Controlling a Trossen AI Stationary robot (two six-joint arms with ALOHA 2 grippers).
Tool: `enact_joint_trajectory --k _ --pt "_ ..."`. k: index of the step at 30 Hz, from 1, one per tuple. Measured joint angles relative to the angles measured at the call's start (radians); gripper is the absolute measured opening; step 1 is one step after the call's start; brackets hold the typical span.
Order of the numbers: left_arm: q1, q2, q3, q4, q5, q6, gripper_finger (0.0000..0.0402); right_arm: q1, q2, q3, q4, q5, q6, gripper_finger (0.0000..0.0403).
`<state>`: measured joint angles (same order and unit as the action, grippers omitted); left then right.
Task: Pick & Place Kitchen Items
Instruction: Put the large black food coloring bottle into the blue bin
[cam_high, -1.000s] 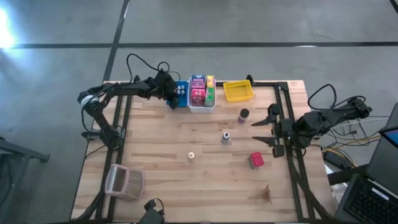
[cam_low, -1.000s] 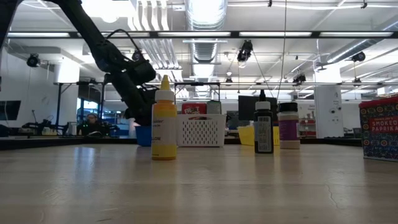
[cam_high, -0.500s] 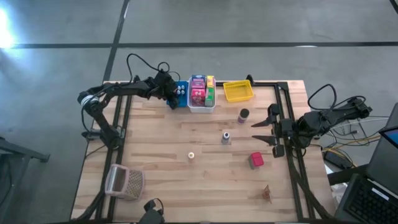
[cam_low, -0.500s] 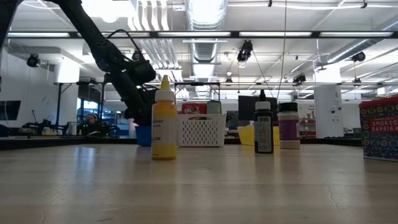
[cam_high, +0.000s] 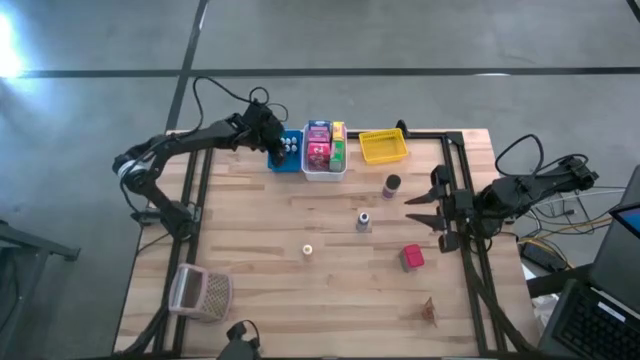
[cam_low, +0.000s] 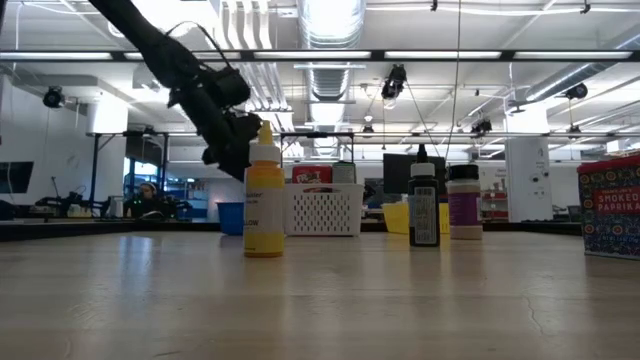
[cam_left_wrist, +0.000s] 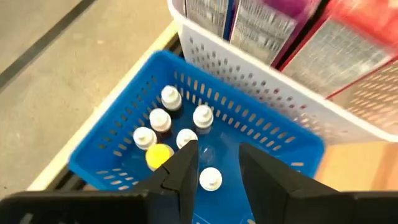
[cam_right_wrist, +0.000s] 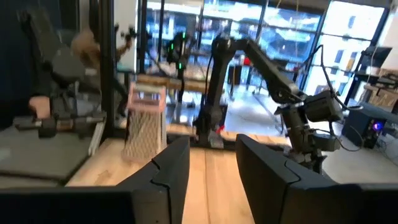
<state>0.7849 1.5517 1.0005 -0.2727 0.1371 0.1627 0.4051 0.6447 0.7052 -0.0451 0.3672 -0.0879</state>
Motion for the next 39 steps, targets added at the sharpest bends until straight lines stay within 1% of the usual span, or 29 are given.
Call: enact_joint_trajectory --k 3,6,7,9,10,13,16,22,25,31,39 --pt "-0.008 -0.042 0.021 -0.043 0.001 -0.007 0.0122 0.0 -0.001 0.002 0.066 0.0 0.005 0.0116" --pt "-0.023 -0.09 0.02 -0.052 0.019 -0.03 0.0122 0.0 -0.002 0.003 0.083 0.005 0.034 0.0107" --pt "-0.029 -0.107 0.017 -0.052 0.032 -0.033 0.0122 -0.003 0.0 0.004 0.084 0.023 0.056 0.0104" --pt "-0.044 -0.144 0.012 -0.052 0.061 -0.045 0.0122 -0.017 0.016 0.004 0.025 0.121 0.119 0.0099" --pt "-0.055 -0.159 0.011 -0.053 0.073 -0.052 0.0122 -0.027 0.021 0.005 -0.035 0.162 0.159 0.0098" --pt "-0.098 -0.196 0.011 -0.059 0.117 -0.079 0.0122 -0.062 0.051 0.0 -0.205 0.216 0.302 0.0101" --pt "-0.165 -0.219 0.011 -0.06 0.171 -0.091 0.0122 -0.09 0.101 -0.023 -0.258 0.217 0.394 0.011" --pt "-0.325 -0.256 0.01 -0.059 0.177 -0.09 0.0122 -0.098 0.25 -0.064 -0.258 0.229 0.461 0.0134" --pt "-0.385 -0.27 0.009 -0.061 0.177 -0.089 0.0122 -0.098 0.321 -0.068 -0.263 0.235 0.503 0.0148" --pt "-0.452 -0.281 0.002 -0.089 0.176 -0.111 0.0122 -0.098 0.444 -0.064 -0.269 0.236 0.559 0.0175" --pt "-0.507 -0.281 -0.076 -0.09 0.177 -0.12 0.0122 -0.098 0.542 -0.064 -0.266 0.204 0.608 0.0195"
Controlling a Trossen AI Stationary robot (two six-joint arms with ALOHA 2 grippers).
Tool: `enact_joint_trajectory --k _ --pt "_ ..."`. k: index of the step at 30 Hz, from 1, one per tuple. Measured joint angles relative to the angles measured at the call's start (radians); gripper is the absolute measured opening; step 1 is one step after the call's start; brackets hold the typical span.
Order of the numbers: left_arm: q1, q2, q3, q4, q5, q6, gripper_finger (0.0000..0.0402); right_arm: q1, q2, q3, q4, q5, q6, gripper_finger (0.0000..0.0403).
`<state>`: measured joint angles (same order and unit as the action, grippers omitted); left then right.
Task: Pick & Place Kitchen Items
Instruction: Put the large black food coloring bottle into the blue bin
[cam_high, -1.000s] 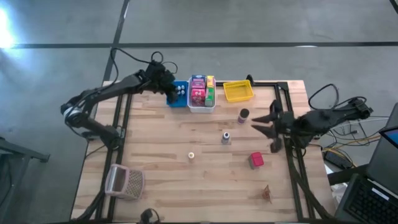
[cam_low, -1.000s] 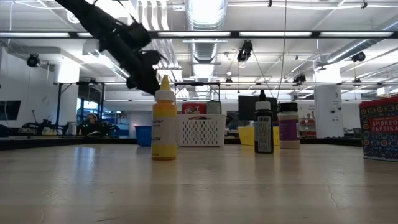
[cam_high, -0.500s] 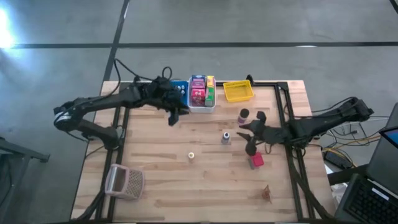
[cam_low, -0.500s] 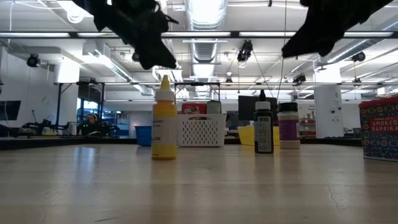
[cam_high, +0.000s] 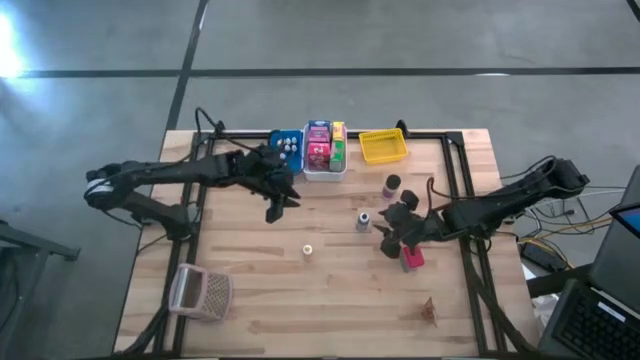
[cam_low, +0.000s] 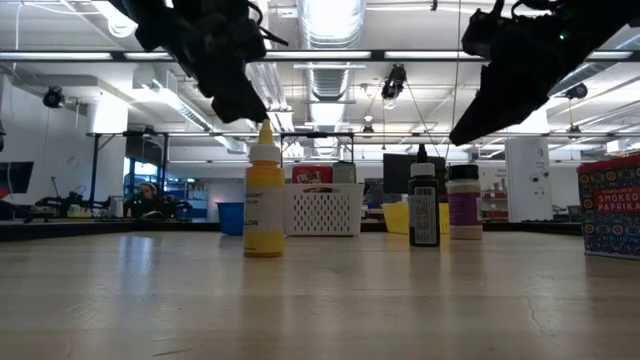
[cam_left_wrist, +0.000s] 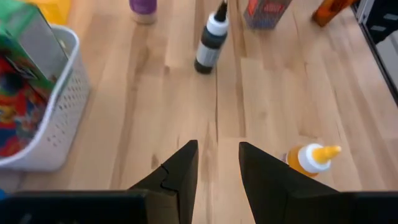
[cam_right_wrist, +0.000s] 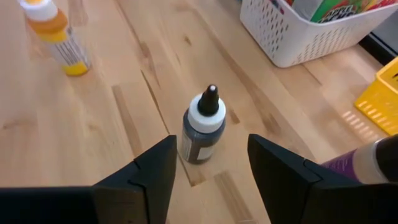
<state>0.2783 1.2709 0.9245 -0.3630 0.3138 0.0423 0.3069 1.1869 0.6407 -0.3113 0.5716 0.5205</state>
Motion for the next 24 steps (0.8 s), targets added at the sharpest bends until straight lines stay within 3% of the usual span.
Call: enact_joint_trajectory --k 9,15,24 --pt "-0.059 0.0 -0.013 0.088 0.0 -0.01 0.0122 -0.036 0.026 0.001 0.045 -0.002 0.001 0.0183" --pt "-0.082 0.0 -0.013 0.109 0.0 -0.01 0.0122 -0.067 0.026 0.0 0.063 -0.057 -0.01 0.0174" --pt "-0.094 0.0 -0.013 0.111 0.0 -0.015 0.0122 -0.07 0.029 -0.003 0.109 -0.065 -0.031 0.0193"
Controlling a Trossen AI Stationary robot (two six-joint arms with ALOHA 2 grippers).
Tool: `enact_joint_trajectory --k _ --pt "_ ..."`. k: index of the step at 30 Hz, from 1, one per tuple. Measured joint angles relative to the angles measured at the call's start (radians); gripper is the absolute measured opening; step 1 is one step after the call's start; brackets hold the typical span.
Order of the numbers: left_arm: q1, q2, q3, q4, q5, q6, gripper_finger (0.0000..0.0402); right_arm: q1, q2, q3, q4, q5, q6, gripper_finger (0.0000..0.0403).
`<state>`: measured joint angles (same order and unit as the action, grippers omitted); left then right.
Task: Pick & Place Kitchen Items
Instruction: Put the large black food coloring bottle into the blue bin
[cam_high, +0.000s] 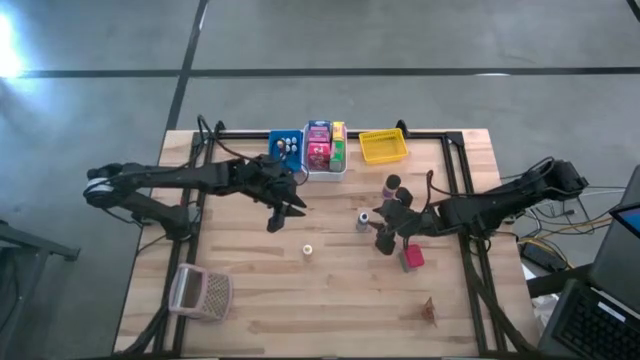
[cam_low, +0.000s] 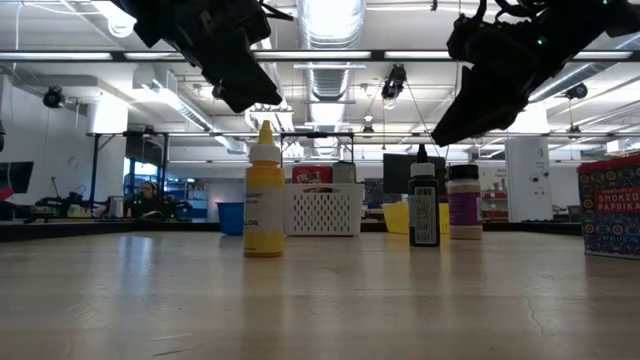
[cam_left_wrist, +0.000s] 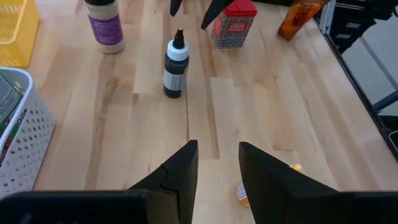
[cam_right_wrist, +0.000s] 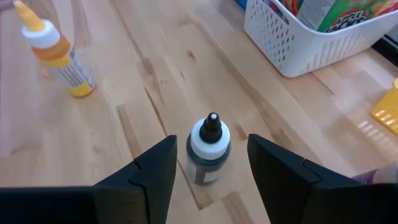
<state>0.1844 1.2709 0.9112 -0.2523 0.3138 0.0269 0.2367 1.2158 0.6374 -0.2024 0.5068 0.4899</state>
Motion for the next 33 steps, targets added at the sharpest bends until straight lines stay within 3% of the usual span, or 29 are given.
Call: enact_joint_trajectory --k 10,33 --pt "0.0 0.0 0.0 -0.003 0.0 -0.003 0.0122 -0.034 0.111 0.005 0.067 -0.01 -0.041 0.0199" --pt "0.0 0.0 -0.001 -0.014 0.0 -0.006 0.0122 -0.055 0.134 0.022 0.082 -0.011 -0.063 0.0091"
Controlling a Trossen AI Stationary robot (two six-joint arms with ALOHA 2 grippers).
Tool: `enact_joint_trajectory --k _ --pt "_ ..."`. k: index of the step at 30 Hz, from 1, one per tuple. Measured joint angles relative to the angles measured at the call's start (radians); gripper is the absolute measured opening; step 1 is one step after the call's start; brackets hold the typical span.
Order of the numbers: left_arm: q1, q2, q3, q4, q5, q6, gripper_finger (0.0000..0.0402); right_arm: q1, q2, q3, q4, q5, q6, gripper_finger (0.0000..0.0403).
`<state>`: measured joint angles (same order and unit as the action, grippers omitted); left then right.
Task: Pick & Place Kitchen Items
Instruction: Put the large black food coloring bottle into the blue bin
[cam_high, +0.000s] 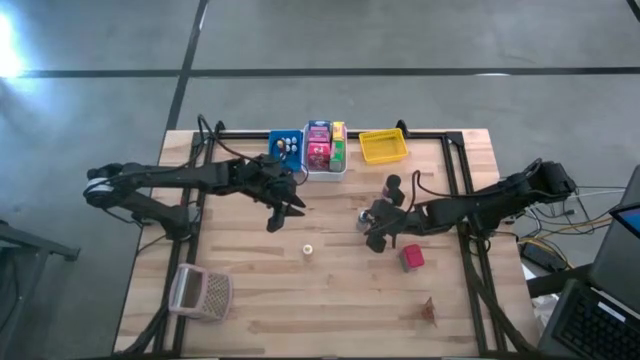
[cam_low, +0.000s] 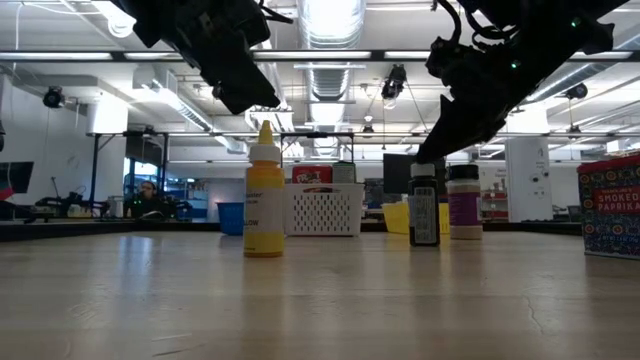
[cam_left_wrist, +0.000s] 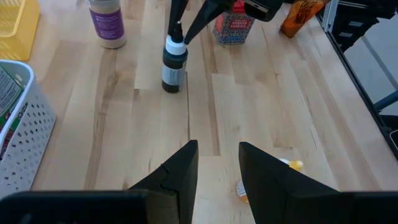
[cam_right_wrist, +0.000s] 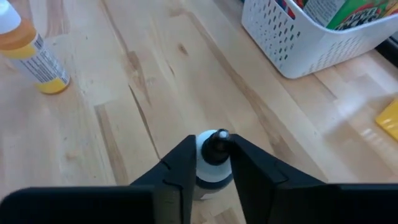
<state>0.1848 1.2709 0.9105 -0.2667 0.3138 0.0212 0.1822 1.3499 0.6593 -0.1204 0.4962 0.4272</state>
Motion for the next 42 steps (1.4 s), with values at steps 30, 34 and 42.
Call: enact_joint_trajectory --k 30,34,42 --pt "-0.003 0.001 -0.085 0.155 0.021 0.032 0.013 -0.03 -0.007 0.189 -0.017 -0.154 -0.176 0.0035" --pt "-0.006 0.001 -0.112 0.211 0.059 0.039 0.0171 -0.032 -0.028 0.232 -0.034 -0.178 -0.206 0.0034" --pt "-0.016 0.012 -0.116 0.374 0.06 0.036 0.0246 -0.032 -0.034 0.282 -0.022 -0.246 -0.227 0.0034"
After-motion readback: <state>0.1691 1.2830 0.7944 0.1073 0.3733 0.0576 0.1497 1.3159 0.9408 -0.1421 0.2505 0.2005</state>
